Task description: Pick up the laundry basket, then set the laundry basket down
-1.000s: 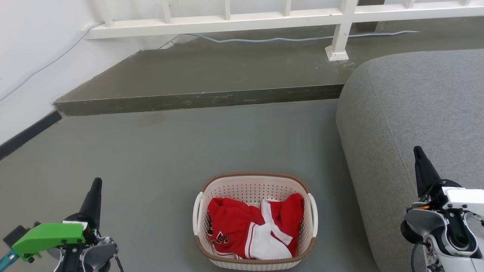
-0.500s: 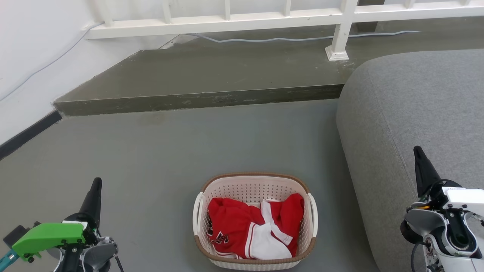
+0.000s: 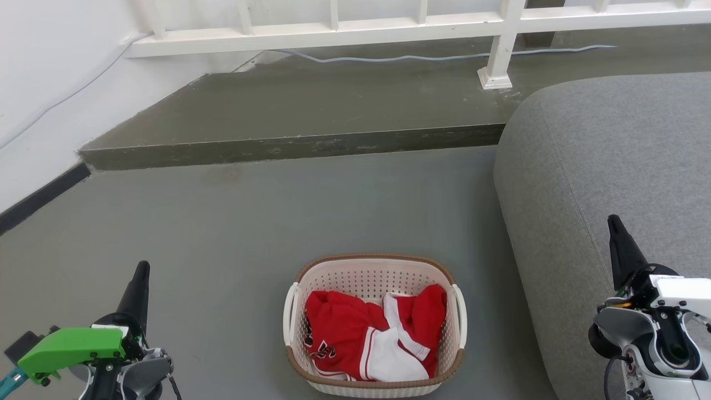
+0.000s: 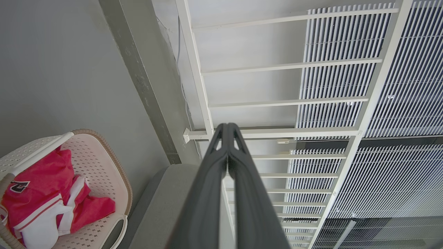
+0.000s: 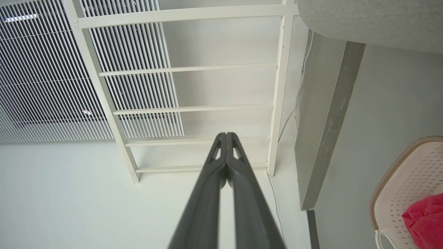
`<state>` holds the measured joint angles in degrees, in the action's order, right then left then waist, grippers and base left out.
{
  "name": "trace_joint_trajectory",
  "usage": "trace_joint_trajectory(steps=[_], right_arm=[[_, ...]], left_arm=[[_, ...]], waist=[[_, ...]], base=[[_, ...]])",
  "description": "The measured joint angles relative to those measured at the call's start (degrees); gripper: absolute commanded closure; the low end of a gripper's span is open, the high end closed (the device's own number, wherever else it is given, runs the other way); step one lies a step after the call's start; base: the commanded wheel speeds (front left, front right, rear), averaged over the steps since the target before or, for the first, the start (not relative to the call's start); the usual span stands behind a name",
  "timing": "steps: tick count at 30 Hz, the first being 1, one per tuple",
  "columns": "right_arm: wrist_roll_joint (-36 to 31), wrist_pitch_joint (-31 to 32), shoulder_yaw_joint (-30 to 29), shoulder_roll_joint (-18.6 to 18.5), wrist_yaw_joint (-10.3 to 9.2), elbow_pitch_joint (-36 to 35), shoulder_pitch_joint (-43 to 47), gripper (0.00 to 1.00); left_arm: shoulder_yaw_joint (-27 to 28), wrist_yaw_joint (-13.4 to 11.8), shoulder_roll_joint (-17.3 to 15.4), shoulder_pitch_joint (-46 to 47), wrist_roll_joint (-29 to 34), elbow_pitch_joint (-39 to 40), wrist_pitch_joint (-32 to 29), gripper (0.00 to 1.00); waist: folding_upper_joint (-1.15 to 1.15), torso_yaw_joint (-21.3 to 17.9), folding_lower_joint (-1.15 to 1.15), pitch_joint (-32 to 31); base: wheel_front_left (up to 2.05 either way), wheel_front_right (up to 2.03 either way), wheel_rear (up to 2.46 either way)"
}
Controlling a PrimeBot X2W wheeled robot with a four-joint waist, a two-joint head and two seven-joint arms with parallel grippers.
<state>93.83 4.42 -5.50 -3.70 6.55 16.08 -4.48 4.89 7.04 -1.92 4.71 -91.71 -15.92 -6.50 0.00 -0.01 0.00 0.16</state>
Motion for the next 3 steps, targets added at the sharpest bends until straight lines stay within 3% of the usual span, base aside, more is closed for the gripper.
trace_joint_trajectory(steps=[3], right_arm=[[0.0,0.0,-0.01,0.0,0.0,0.0,0.0,1.0]], left_arm=[[0.0,0.0,0.0,0.0,0.0,0.0,0.0,1.0]], waist=[[0.0,0.0,0.0,0.0]], base=[[0.0,0.0,0.0]])
